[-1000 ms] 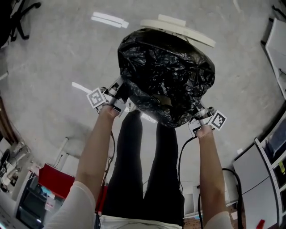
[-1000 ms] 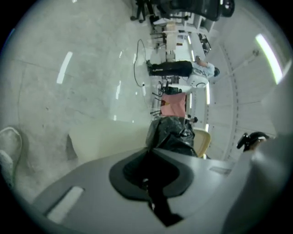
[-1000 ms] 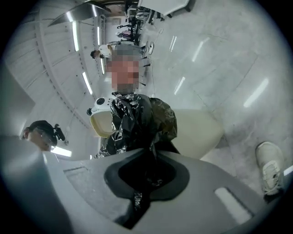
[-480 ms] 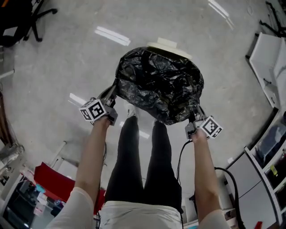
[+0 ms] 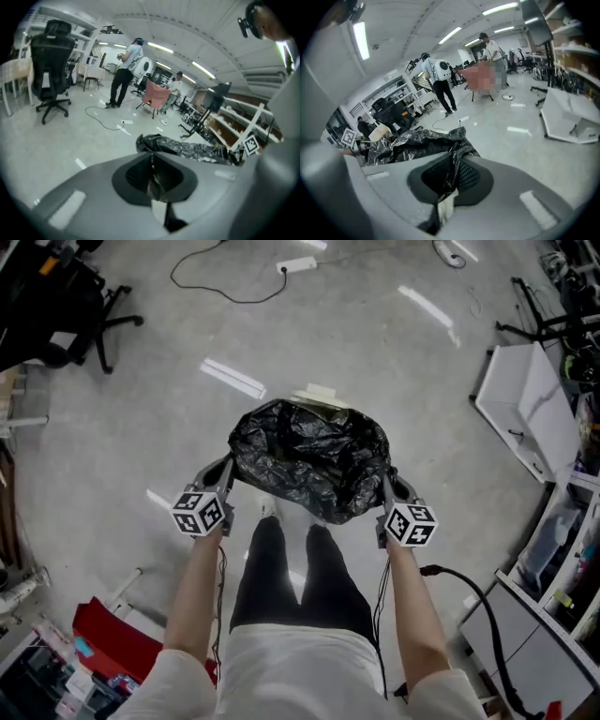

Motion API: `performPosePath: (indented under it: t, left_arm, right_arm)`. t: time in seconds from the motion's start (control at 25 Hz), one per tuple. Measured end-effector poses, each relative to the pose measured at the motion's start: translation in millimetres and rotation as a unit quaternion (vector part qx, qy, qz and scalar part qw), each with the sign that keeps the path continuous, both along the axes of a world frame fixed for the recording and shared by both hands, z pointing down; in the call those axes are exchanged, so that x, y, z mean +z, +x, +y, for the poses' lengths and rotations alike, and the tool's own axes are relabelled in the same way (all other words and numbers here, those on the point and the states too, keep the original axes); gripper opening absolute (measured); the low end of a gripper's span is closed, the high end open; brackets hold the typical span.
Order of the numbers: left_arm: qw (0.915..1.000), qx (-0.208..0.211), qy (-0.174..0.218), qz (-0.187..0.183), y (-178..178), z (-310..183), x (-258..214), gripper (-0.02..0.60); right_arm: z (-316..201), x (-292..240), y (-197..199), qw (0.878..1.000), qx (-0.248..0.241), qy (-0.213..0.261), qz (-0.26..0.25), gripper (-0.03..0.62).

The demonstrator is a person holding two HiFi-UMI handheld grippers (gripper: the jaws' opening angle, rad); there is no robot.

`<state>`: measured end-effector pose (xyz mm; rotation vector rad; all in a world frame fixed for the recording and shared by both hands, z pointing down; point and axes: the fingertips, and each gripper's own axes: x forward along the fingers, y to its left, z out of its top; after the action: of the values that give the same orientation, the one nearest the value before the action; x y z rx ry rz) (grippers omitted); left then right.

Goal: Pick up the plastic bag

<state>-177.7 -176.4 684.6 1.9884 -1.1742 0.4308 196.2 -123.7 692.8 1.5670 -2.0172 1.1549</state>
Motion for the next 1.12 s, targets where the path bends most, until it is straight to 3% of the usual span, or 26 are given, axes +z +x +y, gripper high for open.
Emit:
performPosePath:
  t: [0.12,0.36,0.64,0.88,1.12]
  left_arm:
    - [0.9986,0.027,0.031,-0.032,8,0,-58,0.005]
    - [0.9947,0.019,0.088,-0.049,7,17,-186,0.005]
    - [0.9755,0.021,0.204,-0.080,8,58,-343,0.005]
    - [0.9667,0.034,0.237,-0.090,2,102,-383,0.005]
    - [0.9604,0.043,0.259,-0.094,-15,134,-385,0.005]
  right_arm:
    - [-7,-56,11,0.999,-0.013,0.034,0.033,0.002]
    - [1,-185,32,0.987,-0.059,0.111,0.103,0.002]
    - [30,-329,37,0.959,-0.095,0.224,0.144,0.002]
    - [66,-380,26,0.940,-0.082,0.265,0.199,0.002]
    - [105,-386,0,0.938,-0.064,0.278,0.199,0.002]
